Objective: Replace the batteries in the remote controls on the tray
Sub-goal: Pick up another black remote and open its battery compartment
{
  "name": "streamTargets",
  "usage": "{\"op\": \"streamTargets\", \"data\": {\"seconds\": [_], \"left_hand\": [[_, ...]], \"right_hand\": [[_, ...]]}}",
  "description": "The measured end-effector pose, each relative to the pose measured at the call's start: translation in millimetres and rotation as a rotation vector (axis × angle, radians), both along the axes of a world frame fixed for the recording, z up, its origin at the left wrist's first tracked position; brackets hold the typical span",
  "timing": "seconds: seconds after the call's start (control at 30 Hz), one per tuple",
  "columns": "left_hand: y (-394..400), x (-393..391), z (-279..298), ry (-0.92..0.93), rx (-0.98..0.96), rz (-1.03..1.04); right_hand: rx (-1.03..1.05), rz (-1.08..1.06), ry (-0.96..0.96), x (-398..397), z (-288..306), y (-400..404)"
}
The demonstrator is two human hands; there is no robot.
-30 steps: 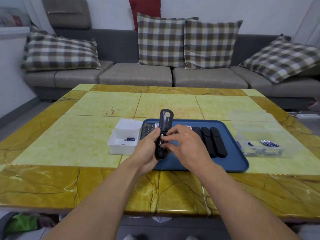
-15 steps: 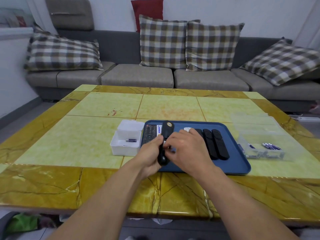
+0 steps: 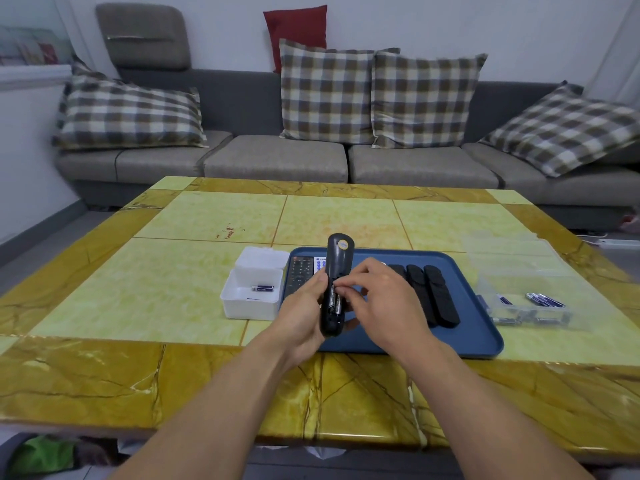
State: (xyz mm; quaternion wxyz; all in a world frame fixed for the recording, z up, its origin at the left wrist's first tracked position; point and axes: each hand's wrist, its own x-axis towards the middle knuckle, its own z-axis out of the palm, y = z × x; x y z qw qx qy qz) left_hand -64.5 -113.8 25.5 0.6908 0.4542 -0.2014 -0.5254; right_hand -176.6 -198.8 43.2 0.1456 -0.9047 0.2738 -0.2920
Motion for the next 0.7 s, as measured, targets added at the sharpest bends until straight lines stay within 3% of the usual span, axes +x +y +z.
{"op": "streamTargets", "data": {"seconds": [0.23,0.5,0.63,0.7], "left_hand": [[-1,2,-10,-0.065,0.041,0.031],[-8,0,-8,-0.01,0.024,0.065],[-8,-2,-6,0.054,0.016,0.077],[-9,0,-7,0.03,0.029,0.079]], "right_hand": [[0.187,0.002,0.064,4,5,2],[0.501,-0.059,-0.174,3,5,11],[0.637,-0.056,-0.194,6,4,16],[0.734,-0.062,-0.31,6,7,14]]}}
